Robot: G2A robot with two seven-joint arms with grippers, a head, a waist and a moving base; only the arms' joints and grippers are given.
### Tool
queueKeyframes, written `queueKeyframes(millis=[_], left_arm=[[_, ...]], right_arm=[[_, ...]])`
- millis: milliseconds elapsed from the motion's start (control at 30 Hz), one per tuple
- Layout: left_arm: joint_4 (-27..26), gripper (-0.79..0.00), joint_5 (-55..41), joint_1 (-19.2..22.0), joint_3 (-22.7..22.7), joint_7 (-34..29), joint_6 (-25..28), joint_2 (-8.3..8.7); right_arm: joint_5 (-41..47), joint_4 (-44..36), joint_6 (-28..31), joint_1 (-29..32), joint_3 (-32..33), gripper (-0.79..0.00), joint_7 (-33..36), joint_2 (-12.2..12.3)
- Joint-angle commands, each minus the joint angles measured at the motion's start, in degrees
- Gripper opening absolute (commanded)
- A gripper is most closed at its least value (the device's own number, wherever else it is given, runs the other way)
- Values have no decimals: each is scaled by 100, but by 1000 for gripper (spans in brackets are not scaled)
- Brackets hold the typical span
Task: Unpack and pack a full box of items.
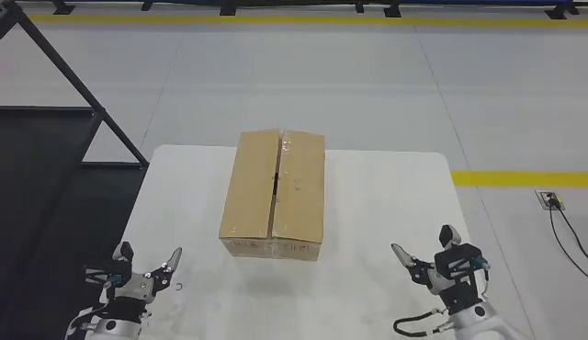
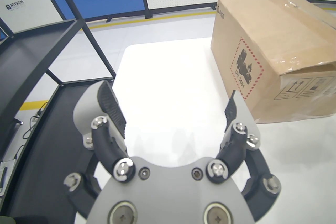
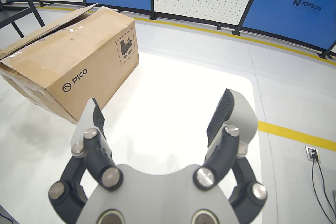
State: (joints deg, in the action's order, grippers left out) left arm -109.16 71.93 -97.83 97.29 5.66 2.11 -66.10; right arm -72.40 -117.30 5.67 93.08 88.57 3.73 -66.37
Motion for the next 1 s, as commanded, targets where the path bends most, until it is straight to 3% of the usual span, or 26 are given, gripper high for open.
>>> queueKeyframes(millis=[0,100,200,400,533,967], left_arm=[[9,0,5,18,19,8,-49,-1],[192,0,-61,326,-74,-110,-319,-29],[404,0,-56,814,-197,-438,-235,-30],[964,0,435,1593,-560,-379,-233,-51],[1360,0,507,1998,-871,-324,-131,-86],[1594,0,335,2212,-1110,-786,170,-113]], right_arm=[[0,0,0,0,0,0,0,0],[66,33,-17,-67,-42,0,-74,-12],[43,246,-110,-436,-269,0,-27,-43],[574,718,-290,-1177,-686,0,-47,-140],[1166,1078,-853,-1602,-863,0,-191,-242],[1460,1166,-745,-1714,-953,0,-105,-276]])
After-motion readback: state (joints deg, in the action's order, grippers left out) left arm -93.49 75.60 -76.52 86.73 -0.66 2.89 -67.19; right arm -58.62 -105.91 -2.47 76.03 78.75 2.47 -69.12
